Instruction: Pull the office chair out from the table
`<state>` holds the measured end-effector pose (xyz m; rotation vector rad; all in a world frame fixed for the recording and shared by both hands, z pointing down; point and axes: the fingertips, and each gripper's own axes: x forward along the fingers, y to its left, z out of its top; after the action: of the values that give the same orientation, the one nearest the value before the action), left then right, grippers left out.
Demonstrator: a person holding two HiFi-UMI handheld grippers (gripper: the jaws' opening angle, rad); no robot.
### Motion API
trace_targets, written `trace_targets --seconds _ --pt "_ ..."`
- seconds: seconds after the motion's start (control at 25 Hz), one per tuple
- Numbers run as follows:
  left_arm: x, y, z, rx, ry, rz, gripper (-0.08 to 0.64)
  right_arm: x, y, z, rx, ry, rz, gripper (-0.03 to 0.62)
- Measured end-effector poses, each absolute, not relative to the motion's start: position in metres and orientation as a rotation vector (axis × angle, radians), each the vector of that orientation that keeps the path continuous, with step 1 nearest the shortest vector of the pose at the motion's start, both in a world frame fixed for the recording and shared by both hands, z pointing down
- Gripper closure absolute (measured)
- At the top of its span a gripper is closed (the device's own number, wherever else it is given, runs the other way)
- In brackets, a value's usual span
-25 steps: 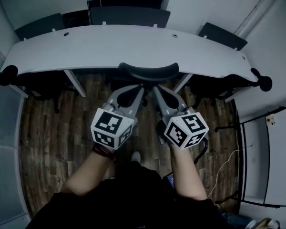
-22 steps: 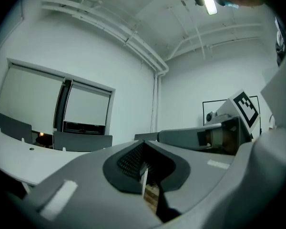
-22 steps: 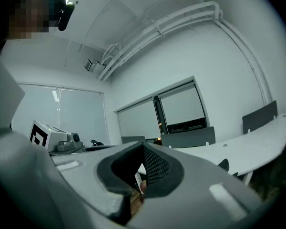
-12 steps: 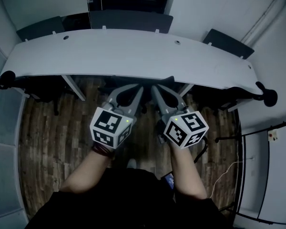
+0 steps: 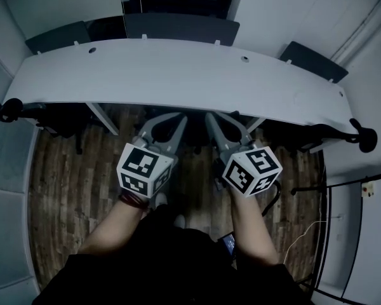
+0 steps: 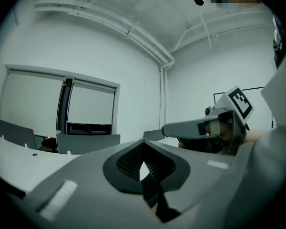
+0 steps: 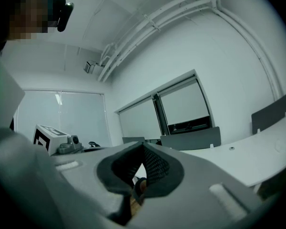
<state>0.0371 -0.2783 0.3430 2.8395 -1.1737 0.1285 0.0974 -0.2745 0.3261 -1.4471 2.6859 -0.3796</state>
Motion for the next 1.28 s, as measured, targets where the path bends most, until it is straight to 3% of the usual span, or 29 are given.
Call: trace_targets --seconds 0.6,1.28 --pt "0.03 -0.367 0.349 2.894 -1.001 0.109 0.555 0.091 -0.364 0.318 -1.581 2.628 -0.355 0.592" --pt "0.056 -0.383 0.342 2.891 -0.906 0.066 0.555 0.123 -0.379 0.32 -1.602 2.655 -0.355 0.592"
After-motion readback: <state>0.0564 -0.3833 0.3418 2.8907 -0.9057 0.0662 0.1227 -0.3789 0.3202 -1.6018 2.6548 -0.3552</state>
